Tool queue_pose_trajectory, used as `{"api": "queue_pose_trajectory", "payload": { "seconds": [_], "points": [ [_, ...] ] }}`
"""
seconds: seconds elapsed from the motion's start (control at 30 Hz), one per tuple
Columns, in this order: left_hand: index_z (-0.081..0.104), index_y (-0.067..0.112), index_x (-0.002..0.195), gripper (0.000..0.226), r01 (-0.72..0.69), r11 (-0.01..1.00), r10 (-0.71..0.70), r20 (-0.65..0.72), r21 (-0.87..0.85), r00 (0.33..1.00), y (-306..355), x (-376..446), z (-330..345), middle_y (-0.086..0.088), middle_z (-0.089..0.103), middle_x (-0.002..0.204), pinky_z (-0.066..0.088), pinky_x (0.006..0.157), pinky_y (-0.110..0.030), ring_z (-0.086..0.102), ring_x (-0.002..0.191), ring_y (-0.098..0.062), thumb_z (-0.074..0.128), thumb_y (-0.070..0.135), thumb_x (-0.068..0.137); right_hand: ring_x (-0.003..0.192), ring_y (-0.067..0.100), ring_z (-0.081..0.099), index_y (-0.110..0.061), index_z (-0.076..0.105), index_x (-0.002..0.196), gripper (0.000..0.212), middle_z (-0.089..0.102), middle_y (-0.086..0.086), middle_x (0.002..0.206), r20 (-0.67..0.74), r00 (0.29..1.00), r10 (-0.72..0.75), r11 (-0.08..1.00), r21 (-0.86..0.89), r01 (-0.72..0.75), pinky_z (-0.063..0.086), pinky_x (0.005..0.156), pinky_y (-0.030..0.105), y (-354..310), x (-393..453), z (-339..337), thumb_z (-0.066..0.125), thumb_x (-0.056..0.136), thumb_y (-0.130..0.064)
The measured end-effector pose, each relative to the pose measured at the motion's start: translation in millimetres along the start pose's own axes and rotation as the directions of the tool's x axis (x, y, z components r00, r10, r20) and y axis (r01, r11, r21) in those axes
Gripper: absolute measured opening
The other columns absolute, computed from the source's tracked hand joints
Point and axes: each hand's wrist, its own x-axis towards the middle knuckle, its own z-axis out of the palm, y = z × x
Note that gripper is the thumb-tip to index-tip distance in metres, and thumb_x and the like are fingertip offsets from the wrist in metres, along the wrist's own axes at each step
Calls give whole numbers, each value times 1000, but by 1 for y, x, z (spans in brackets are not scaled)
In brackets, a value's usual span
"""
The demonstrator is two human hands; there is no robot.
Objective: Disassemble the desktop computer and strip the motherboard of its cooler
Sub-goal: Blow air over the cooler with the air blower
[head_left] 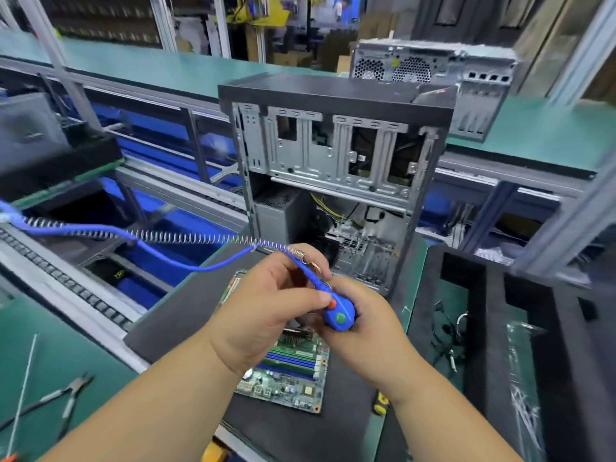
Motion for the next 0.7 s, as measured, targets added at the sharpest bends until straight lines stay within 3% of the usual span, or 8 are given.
{"api": "queue_pose_trajectory", "payload": {
  "seconds": [0.07, 0.2, 0.33, 0.43, 0.53, 0.6, 0.7],
  "points": [
    [61, 17, 79, 22, 13, 1000, -12, -23, 16, 1000, -2, 2, 5, -3, 51, 71, 36, 60, -30, 49, 67, -16, 72, 11, 62, 73, 22, 53, -22, 61, 85, 19, 59, -4, 78, 16, 1000, -1, 1000, 4, 1, 48, 66, 44, 1, -2, -5, 67, 72, -9],
    [59, 11, 82, 16, 47, 999, -49, -93, -19, 994, -6, 7, 12, -1, 55, 69, 43, 60, -20, 54, 65, -13, 64, 2, 70, 72, 6, 51, -28, 63, 97, 26, 58, -12, 78, 99, 995, 21, 988, 153, -36, 44, 66, 22, 7, -7, -17, 75, 75, -21],
    [62, 13, 84, 13, 138, 986, -151, -157, -88, 976, -11, 15, 13, -15, 50, 76, 36, 59, -38, 42, 70, -32, 66, 7, 73, 72, 15, 53, -14, 62, 110, 40, 61, -4, 81, 182, 982, 45, 840, 525, -136, 46, 68, 24, 14, -8, -19, 66, 81, -41],
    [57, 8, 91, 17, 173, 982, -180, -101, -73, 978, -16, 25, 11, -14, 49, 64, 31, 52, -45, 40, 56, -34, 66, 9, 76, 64, 18, 55, -11, 65, 97, 48, 65, -2, 76, 164, 985, 62, 780, 608, -150, 47, 64, 28, 19, -2, -15, 56, 88, -58],
    [57, 9, 89, 12, 183, 982, -184, -17, -46, 983, -19, 34, 8, -14, 47, 55, 42, 48, -32, 48, 44, -27, 64, 10, 79, 63, 23, 56, -14, 67, 81, 56, 62, 8, 69, 139, 974, 177, 782, 581, -224, 42, 70, 40, 24, 8, -12, 51, 85, -68],
    [59, 11, 88, 11, 182, 983, -182, 16, -34, 983, -23, 42, 2, -17, 48, 61, 44, 52, -33, 51, 50, -29, 65, 11, 80, 60, 23, 56, -15, 67, 75, 52, 60, 11, 68, 94, 968, 232, 757, 608, -240, 41, 70, 43, 27, 14, -10, 56, 82, -65],
    [62, 15, 99, 21, 159, 984, -163, 49, 76, 985, -34, 53, -14, -15, 58, 80, 48, 72, -39, 58, 73, -30, 68, 18, 79, 54, 19, 52, -17, 67, 68, 41, 59, 7, 65, -30, 953, 301, 719, 663, -206, 41, 61, 35, 27, 21, -6, 55, 79, -54]
  ]
}}
